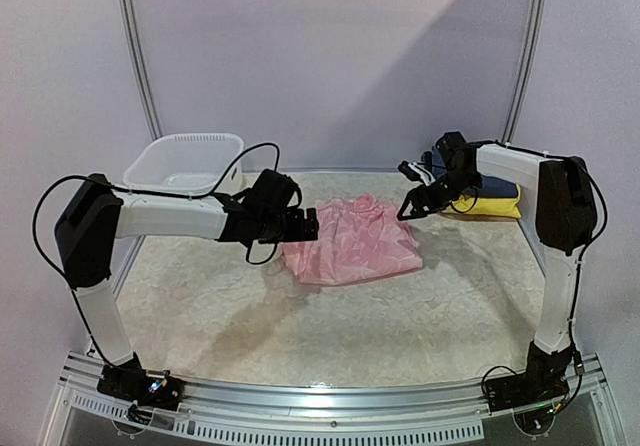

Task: Fold and stack the mixed laundry pile
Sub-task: Pick up the square-folded shorts from the center of the board.

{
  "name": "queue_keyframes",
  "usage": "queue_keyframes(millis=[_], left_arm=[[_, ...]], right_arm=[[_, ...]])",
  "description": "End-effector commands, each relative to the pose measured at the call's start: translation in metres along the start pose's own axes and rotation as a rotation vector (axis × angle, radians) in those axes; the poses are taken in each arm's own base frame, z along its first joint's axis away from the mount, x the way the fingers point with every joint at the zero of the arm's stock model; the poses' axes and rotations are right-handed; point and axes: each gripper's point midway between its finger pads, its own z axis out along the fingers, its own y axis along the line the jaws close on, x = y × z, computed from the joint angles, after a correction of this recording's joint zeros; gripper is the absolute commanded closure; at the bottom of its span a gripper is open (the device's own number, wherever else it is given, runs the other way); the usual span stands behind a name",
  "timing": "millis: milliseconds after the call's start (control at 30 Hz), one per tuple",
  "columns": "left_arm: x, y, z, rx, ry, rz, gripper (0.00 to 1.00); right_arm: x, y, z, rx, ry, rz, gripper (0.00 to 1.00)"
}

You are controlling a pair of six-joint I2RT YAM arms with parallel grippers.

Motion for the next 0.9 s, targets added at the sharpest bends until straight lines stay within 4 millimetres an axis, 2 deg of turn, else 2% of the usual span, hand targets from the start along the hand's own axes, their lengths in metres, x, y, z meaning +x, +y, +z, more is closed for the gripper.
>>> queue_keyframes(millis=[0, 133, 267, 333, 433, 467, 533, 633, 700, 800, 867], left_arm=[[0.008, 0.007, -0.004, 0.027, 0.011, -0.184, 0.0], [0.019, 0.024, 0.005, 0.001, 0.064, -0.235, 0.0], [0.012, 0.025, 0.007, 0.015, 0.065, -0.228, 0.01], [0.0, 0.017, 0.005, 0.036, 0.043, -0.194, 0.07], [-0.017, 0.005, 0.008, 0.047, 0.027, -0.117, 0.15], [-0.02, 0.002, 0.011, 0.045, 0.035, -0.077, 0.16], [-0.03, -0.012, 0.017, 0.067, 0.047, -0.031, 0.17], [-0.033, -0.04, 0.028, 0.186, 0.057, -0.022, 0.19], [-0.036, -0.058, 0.035, 0.273, 0.044, -0.03, 0.2], [-0.033, -0.068, 0.053, 0.303, 0.058, -0.041, 0.23], [-0.027, -0.072, 0.069, 0.316, 0.077, -0.059, 0.24]], right_arm=[[0.002, 0.003, 0.004, -0.027, 0.001, 0.002, 0.29], [0.002, -0.003, 0.005, 0.001, 0.012, 0.004, 0.29], [0.002, 0.002, 0.01, -0.05, 0.025, 0.005, 0.28], [-0.001, 0.013, 0.008, -0.117, 0.037, -0.035, 0.29], [-0.002, -0.001, 0.015, -0.073, 0.057, -0.05, 0.24], [-0.008, -0.007, 0.016, -0.036, 0.036, -0.054, 0.2], [-0.019, -0.015, 0.011, 0.018, 0.0, -0.022, 0.03], [-0.029, -0.019, 0.007, 0.044, 0.0, 0.035, 0.01], [-0.03, -0.026, 0.012, 0.062, 0.007, 0.044, 0.01], [-0.033, -0.03, 0.015, 0.068, 0.01, 0.056, 0.01], [-0.025, -0.035, 0.026, 0.055, 0.051, 0.087, 0.01]])
